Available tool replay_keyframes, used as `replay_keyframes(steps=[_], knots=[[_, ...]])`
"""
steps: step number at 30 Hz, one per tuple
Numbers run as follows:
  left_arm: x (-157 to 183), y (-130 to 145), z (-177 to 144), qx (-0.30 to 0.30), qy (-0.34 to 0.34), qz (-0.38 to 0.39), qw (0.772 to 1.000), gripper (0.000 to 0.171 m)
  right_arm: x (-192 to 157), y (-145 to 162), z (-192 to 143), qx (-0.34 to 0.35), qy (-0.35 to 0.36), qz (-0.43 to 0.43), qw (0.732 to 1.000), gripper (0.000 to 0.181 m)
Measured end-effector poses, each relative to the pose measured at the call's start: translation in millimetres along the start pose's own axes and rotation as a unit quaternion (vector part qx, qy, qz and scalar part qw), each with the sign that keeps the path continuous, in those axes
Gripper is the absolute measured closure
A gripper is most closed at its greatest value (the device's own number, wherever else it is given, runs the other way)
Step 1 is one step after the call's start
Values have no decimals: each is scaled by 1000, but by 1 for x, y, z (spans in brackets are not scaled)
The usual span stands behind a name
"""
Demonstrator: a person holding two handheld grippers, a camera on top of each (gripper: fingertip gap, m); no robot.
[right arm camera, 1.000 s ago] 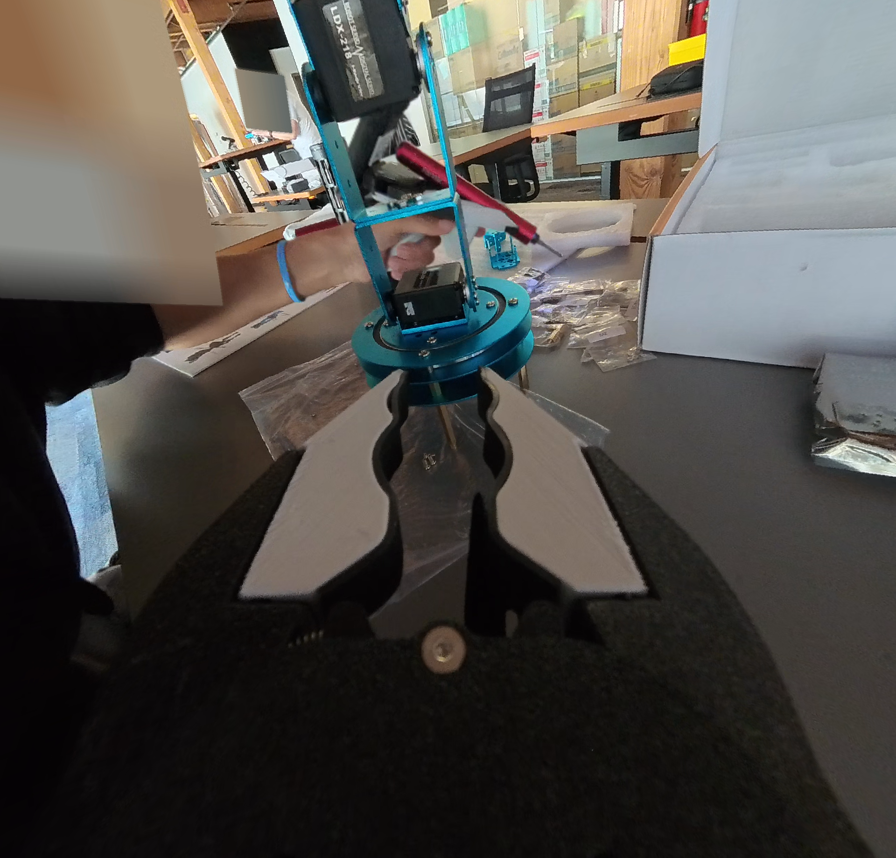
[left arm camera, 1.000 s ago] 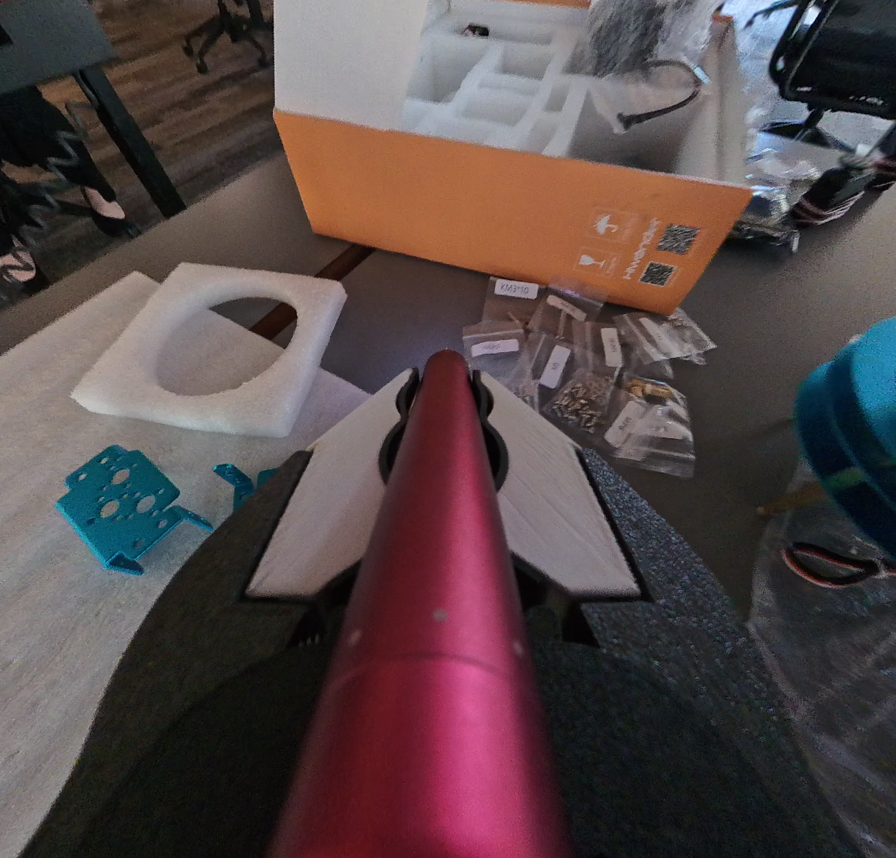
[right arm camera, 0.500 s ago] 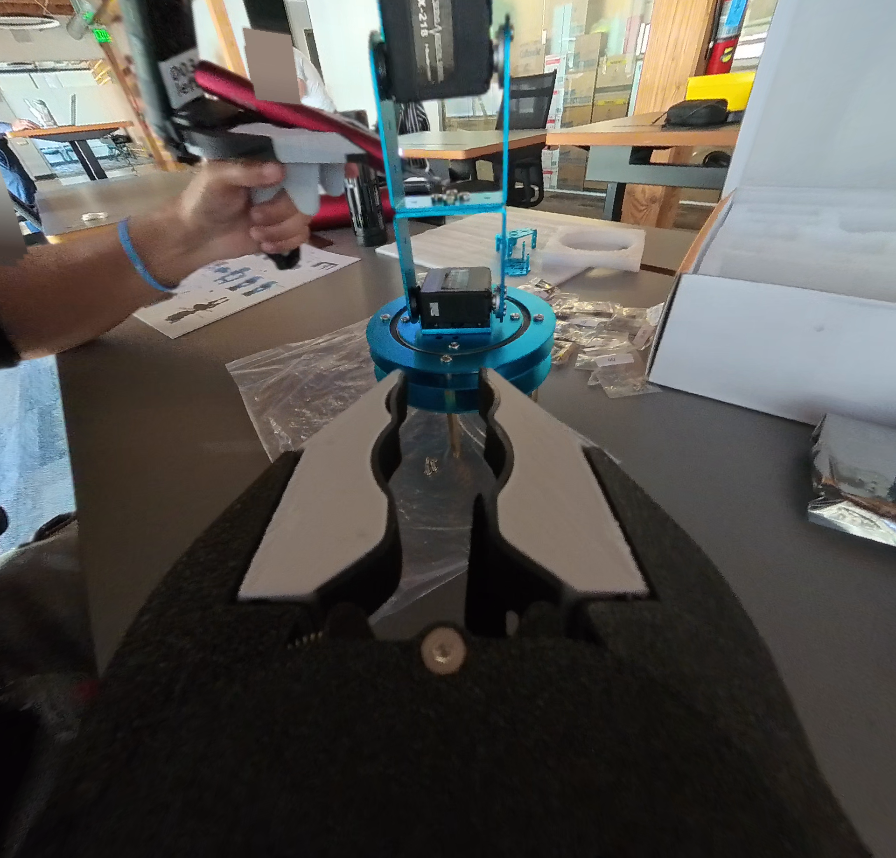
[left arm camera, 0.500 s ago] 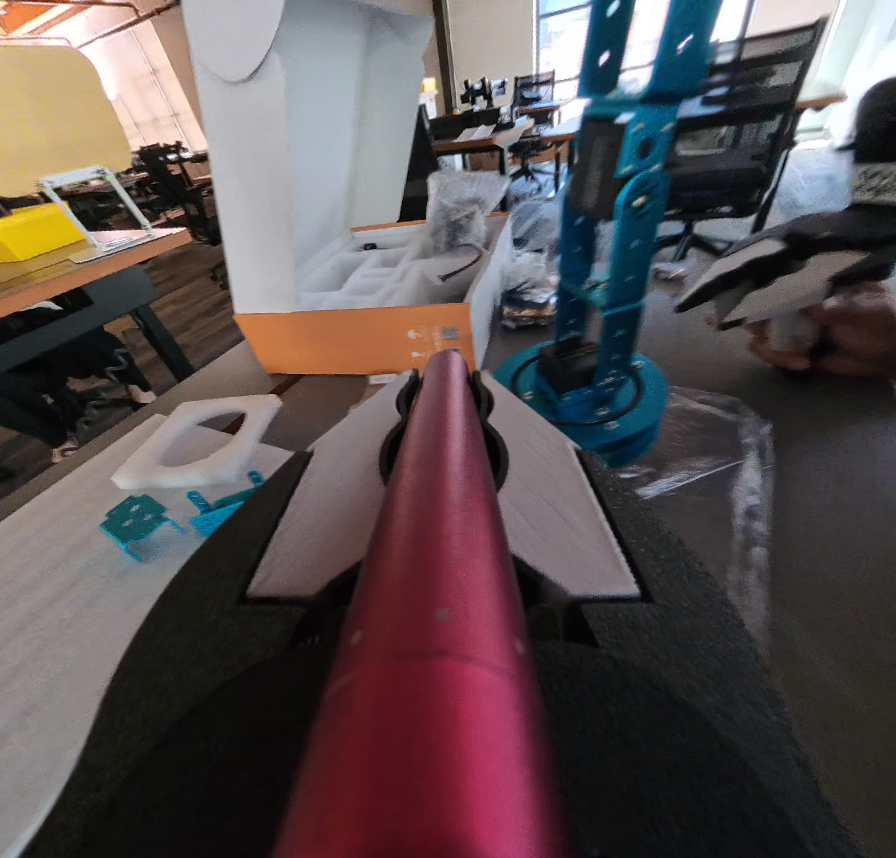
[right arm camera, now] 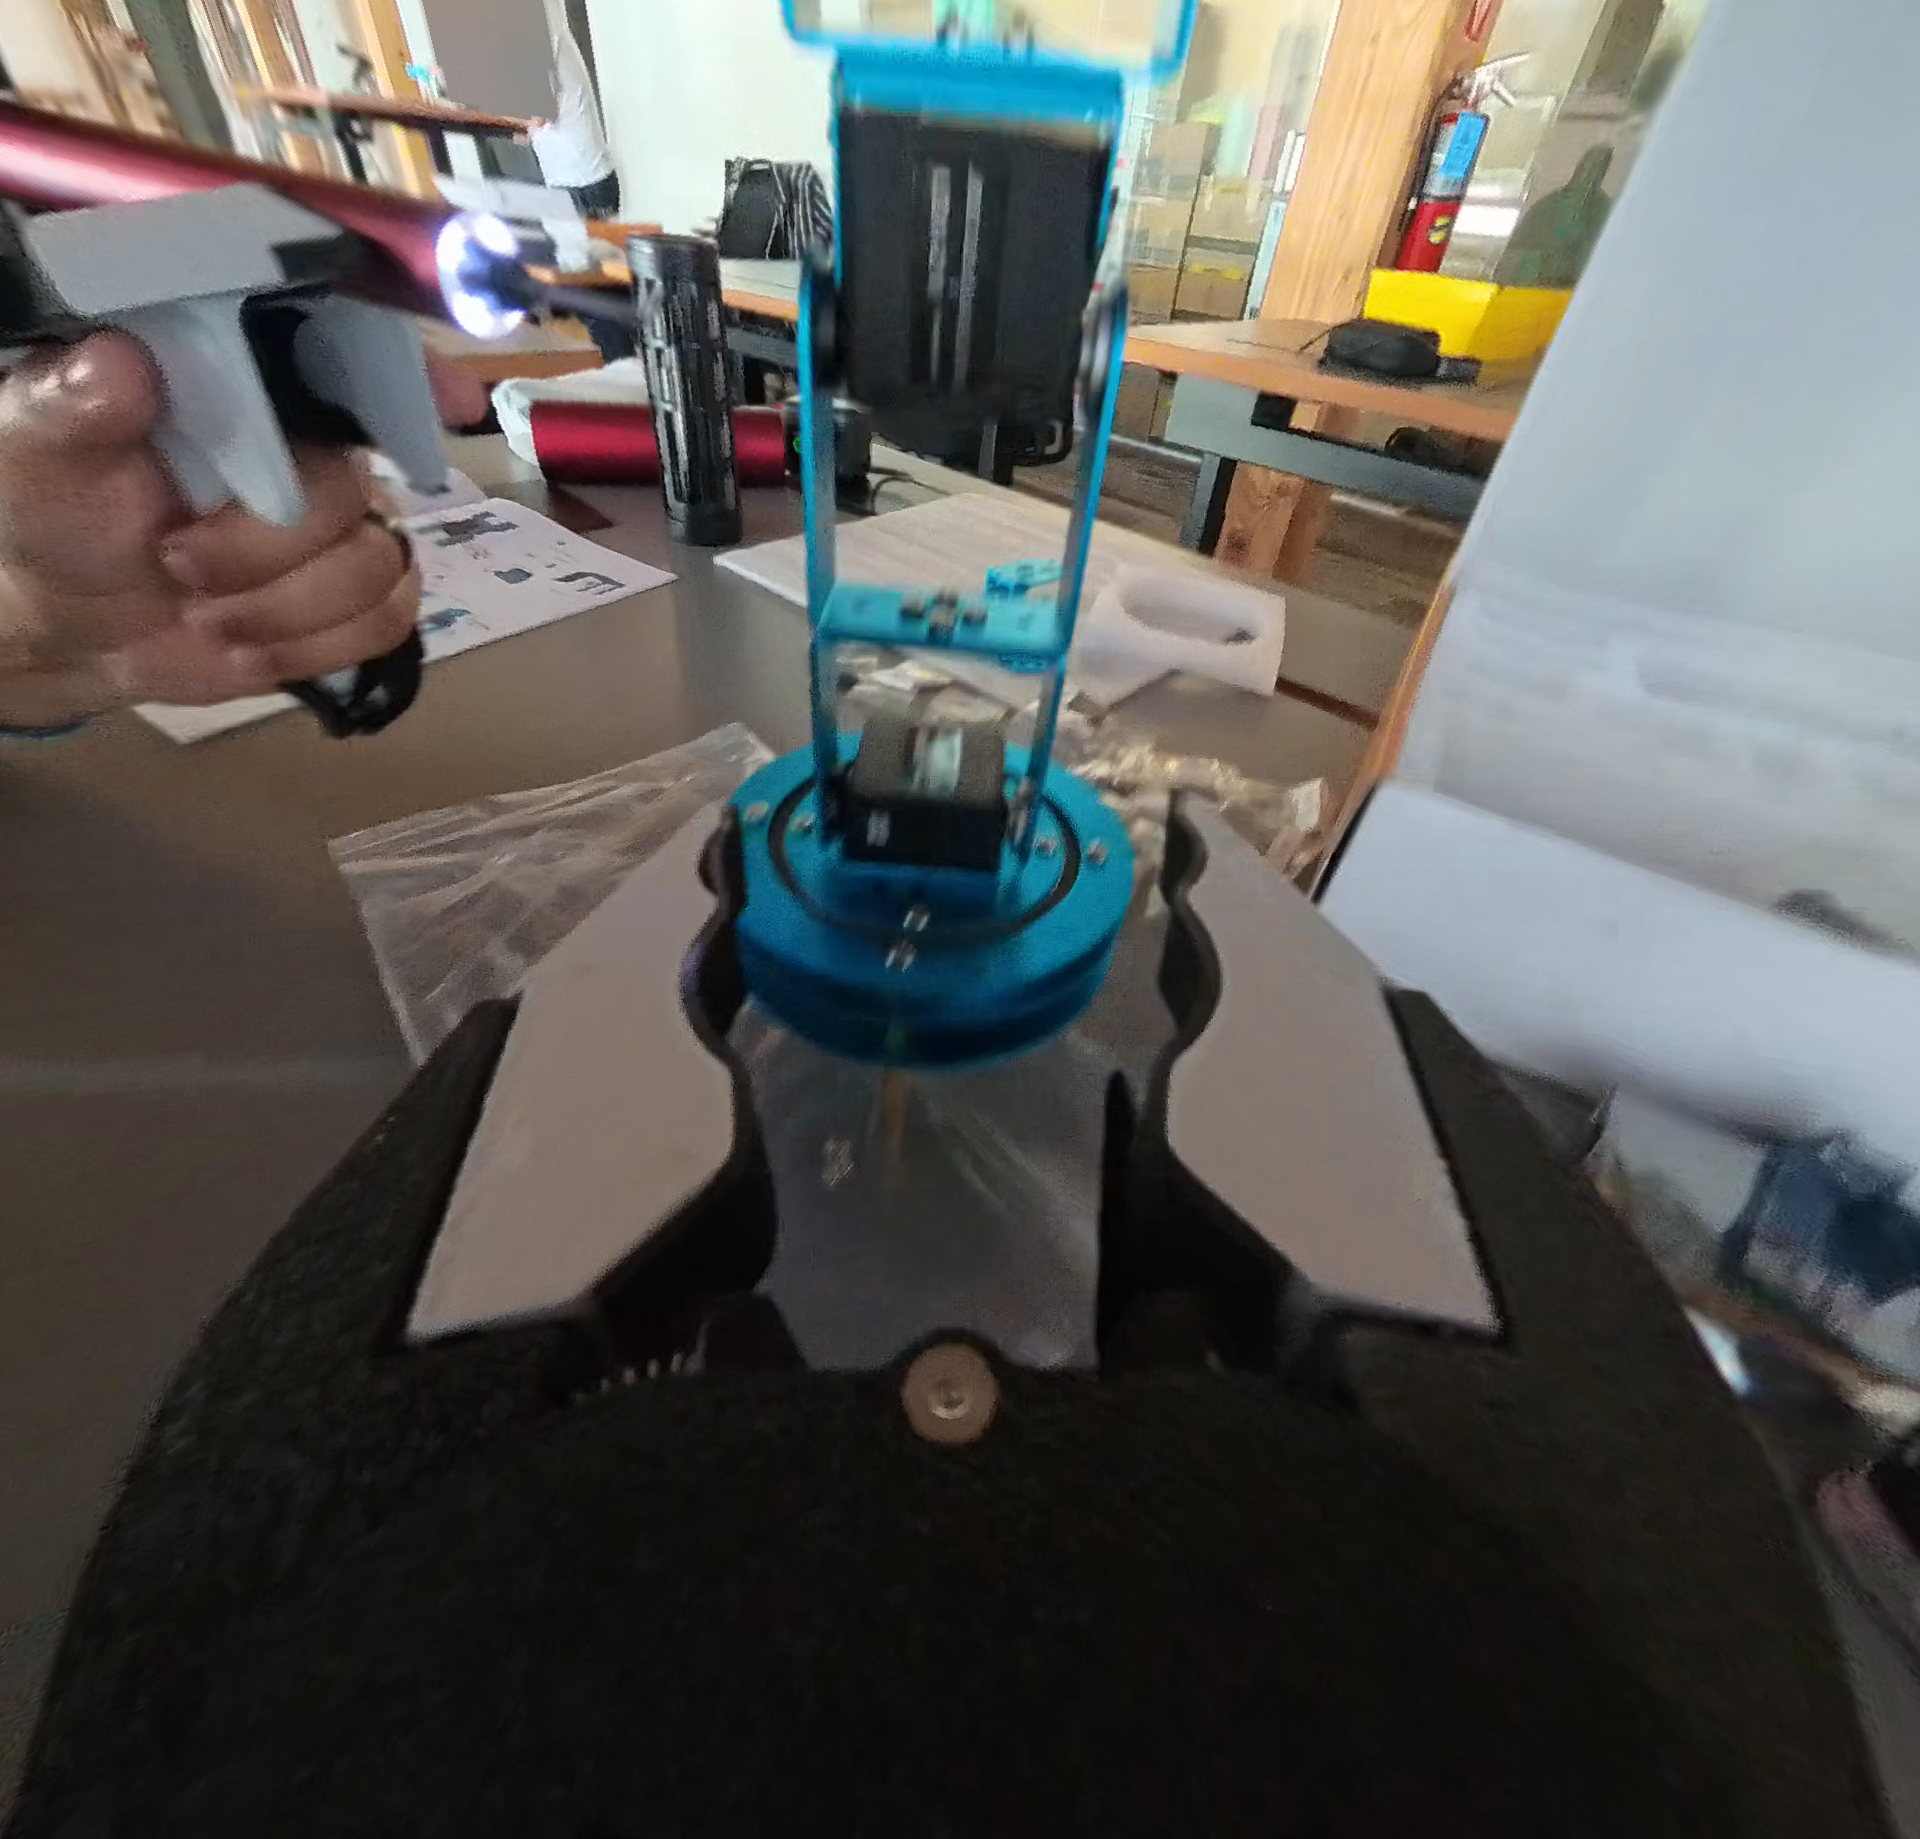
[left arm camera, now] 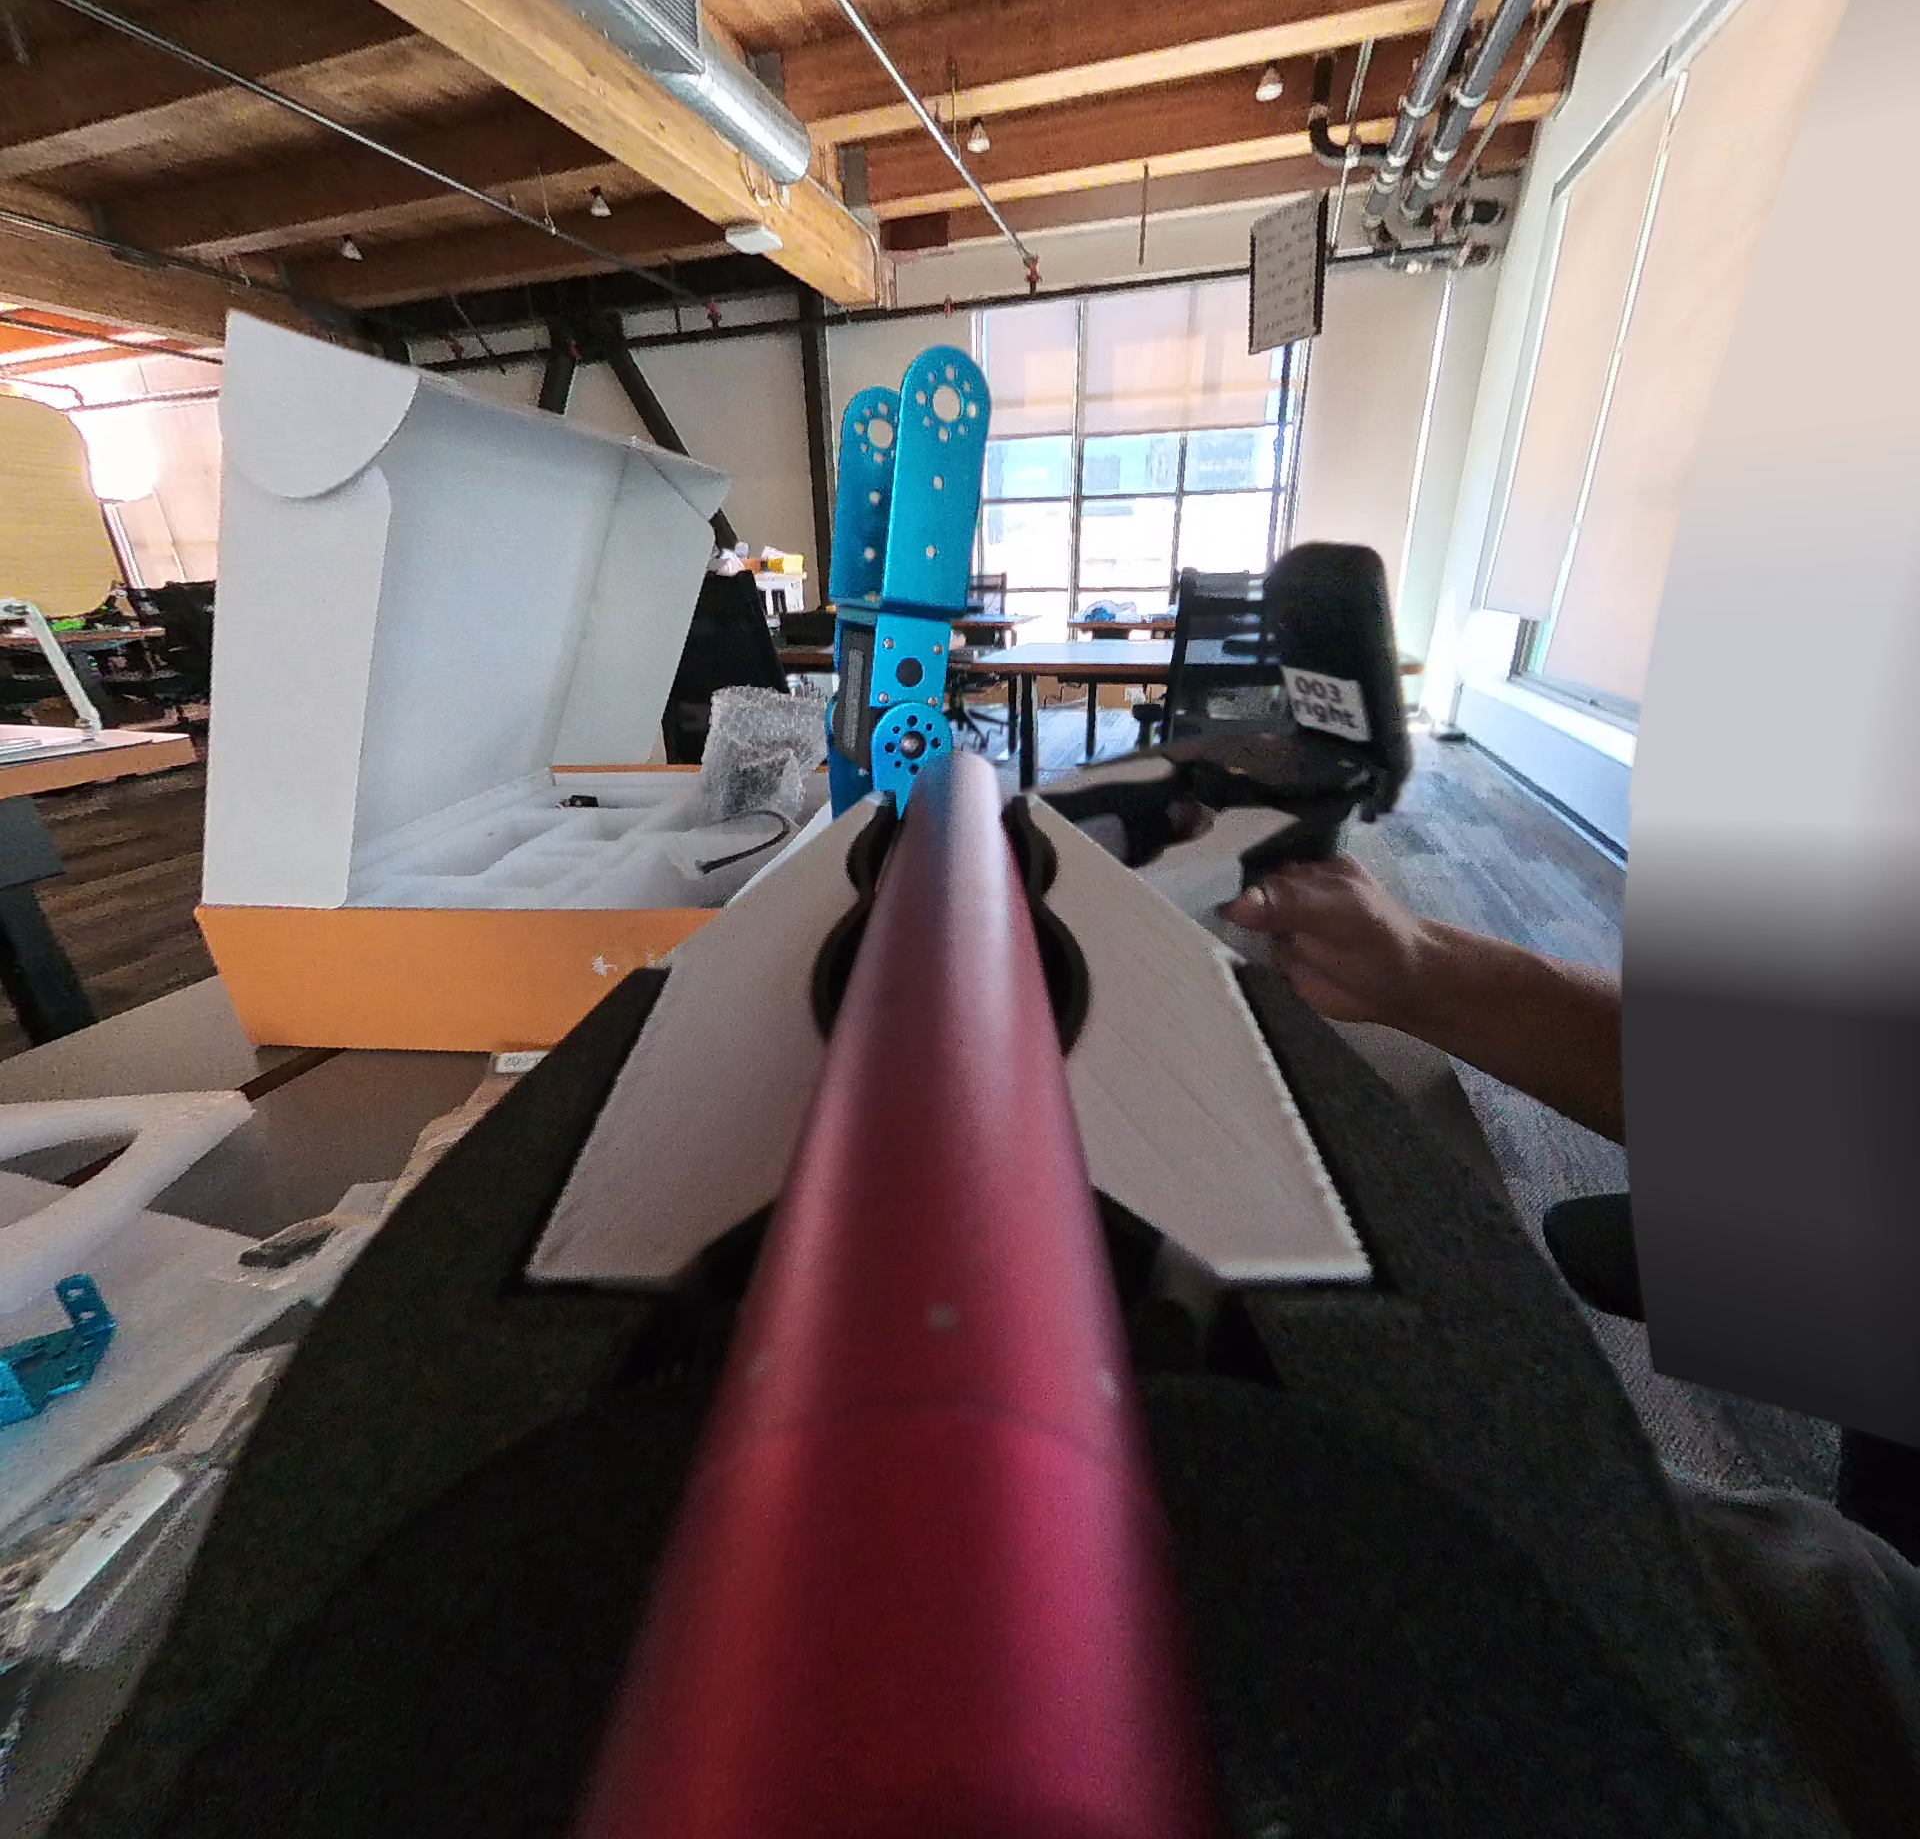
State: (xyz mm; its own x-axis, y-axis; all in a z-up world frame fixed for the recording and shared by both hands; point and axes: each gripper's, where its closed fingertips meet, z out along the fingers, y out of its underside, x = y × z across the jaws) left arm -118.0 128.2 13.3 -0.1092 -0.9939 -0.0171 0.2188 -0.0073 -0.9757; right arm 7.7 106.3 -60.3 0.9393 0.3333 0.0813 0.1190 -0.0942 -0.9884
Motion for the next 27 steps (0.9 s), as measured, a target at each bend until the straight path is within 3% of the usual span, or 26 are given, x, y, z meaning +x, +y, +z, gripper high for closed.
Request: replay_keyframes(steps=[2, 4, 6, 8, 10, 14, 20, 27], knots=[[1, 1, 1, 5, 4, -8, 1000, 150, 10, -28, 13, 11, -1, -34, 999, 93], [-3, 3, 3, 7, -3, -11, 1000, 149, 14, -58, 20, 22, -45, -63, 997, 88], [-4, 2, 3, 16, -2, -18, 1000, 150, 15, -80, 22, 31, -137, -77, 987, 87], [-6, 0, 3, 28, 1, -29, 999, 149, 17, -88, 24, 16, -246, -38, 968, 88], [-6, -1, 3, 34, 5, -34, 999, 149, 9, -84, 24, -19, -363, -5, 932, 92], [-4, -5, 6, 42, 9, -28, 999, 149, -3, -73, 27, -45, -494, 8, 868, 109], [-3, -3, 12, 36, 7, -36, 999, 149, -5, -81, 33, 2, -587, 21, 809, 135], [-6, 5, 18, 29, -1, -39, 999, 149, -15, -85, 35, -1, -648, -29, 761, 149]])
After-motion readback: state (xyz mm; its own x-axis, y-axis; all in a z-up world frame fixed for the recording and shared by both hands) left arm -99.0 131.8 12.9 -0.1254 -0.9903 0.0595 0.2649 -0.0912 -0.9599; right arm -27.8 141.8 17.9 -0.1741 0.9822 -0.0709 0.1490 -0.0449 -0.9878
